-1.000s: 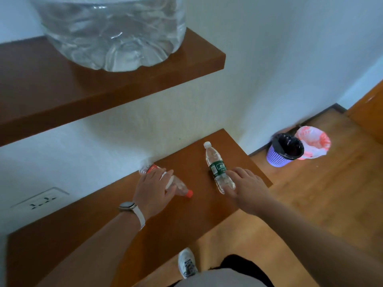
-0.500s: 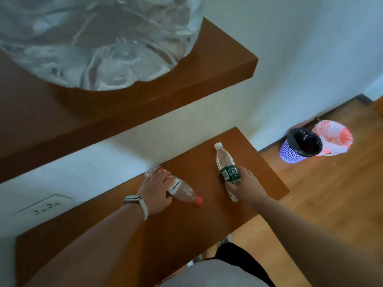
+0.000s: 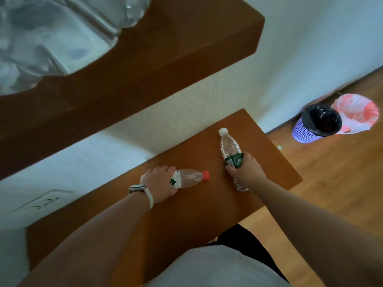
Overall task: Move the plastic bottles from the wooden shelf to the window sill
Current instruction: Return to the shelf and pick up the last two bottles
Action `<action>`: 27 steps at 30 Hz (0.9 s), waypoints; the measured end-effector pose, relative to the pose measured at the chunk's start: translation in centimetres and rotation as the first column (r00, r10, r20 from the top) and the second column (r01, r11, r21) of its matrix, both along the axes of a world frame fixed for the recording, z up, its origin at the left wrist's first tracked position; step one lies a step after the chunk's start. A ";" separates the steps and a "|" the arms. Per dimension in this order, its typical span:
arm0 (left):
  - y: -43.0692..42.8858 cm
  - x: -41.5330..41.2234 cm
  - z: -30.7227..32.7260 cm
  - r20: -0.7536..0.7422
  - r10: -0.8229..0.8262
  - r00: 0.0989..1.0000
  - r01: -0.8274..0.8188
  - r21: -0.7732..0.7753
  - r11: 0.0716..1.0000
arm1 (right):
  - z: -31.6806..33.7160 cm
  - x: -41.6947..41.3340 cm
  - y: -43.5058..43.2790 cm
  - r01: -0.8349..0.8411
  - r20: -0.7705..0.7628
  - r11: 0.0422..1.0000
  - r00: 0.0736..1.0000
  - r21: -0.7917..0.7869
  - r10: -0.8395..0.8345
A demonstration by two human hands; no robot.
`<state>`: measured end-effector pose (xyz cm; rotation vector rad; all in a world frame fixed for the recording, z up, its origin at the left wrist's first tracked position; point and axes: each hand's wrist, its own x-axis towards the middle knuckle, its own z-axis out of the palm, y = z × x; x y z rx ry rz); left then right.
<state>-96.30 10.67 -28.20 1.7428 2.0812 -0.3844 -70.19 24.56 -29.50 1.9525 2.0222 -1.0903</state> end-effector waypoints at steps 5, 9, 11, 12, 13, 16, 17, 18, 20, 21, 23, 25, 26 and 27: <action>-1.2 0.2 -0.1 0.088 0.146 0.985 -0.149 0.020 0.989 | -0.4 -0.2 0.6 0.037 -0.015 0.999 0.999 -0.033 -0.038; -1.9 0.5 0.3 0.243 0.328 0.913 -0.347 0.038 0.937 | -0.2 0.3 0.4 0.052 -0.030 0.998 0.998 -0.028 -0.053; -1.9 0.6 0.7 0.325 0.364 0.873 -0.402 0.059 0.914 | -0.1 0.6 0.1 0.051 -0.032 0.998 0.998 -0.025 -0.052; -1.8 0.7 0.9 0.352 0.369 0.860 -0.417 0.070 0.906 | 0.0 0.8 -0.2 0.054 -0.041 0.998 0.998 -0.023 -0.055; -1.7 0.9 1.2 0.371 0.372 0.851 -0.428 0.077 0.901 | 0.1 1.0 -0.4 0.062 -0.048 0.998 0.997 -0.020 -0.063; -1.3 1.5 2.0 0.431 0.369 0.823 -0.454 0.110 0.884 | 0.5 1.6 -1.5 0.091 -0.090 0.996 0.992 0.009 -0.090; -1.2 1.7 2.2 0.455 0.365 0.813 -0.462 0.120 0.879 | 0.7 1.9 -1.8 0.107 -0.116 0.994 0.988 0.022 -0.104; -1.2 2.0 2.5 0.484 0.359 0.798 -0.471 0.129 0.873 | 1.0 2.1 -2.2 0.128 -0.151 0.991 0.981 0.029 -0.122; -1.0 2.6 2.9 0.543 0.351 0.763 -0.495 0.141 0.858 | 2.0 2.4 -2.9 0.180 -0.228 0.983 0.959 0.042 -0.166; -0.9 3.0 3.3 0.566 0.346 0.748 -0.504 0.145 0.852 | 2.5 2.6 -3.2 0.205 -0.266 0.977 0.946 0.056 -0.184; -0.7 3.8 3.9 0.612 0.332 0.717 -0.520 0.154 0.840 | 3.6 2.8 -3.8 0.258 -0.341 0.960 0.917 0.113 -0.207; -0.3 4.5 4.5 0.672 0.328 0.664 -0.555 0.149 0.818 | 4.9 3.1 -4.4 0.303 -0.419 0.939 0.883 0.164 -0.212; -0.1 4.8 4.9 0.703 0.333 0.628 -0.580 0.137 0.803 | 5.6 3.3 -4.6 0.320 -0.459 0.932 0.863 0.170 -0.213; 0.0 5.2 5.2 0.734 0.337 0.590 -0.602 0.122 0.789 | 6.3 3.5 -4.8 0.334 -0.497 0.927 0.841 0.169 -0.212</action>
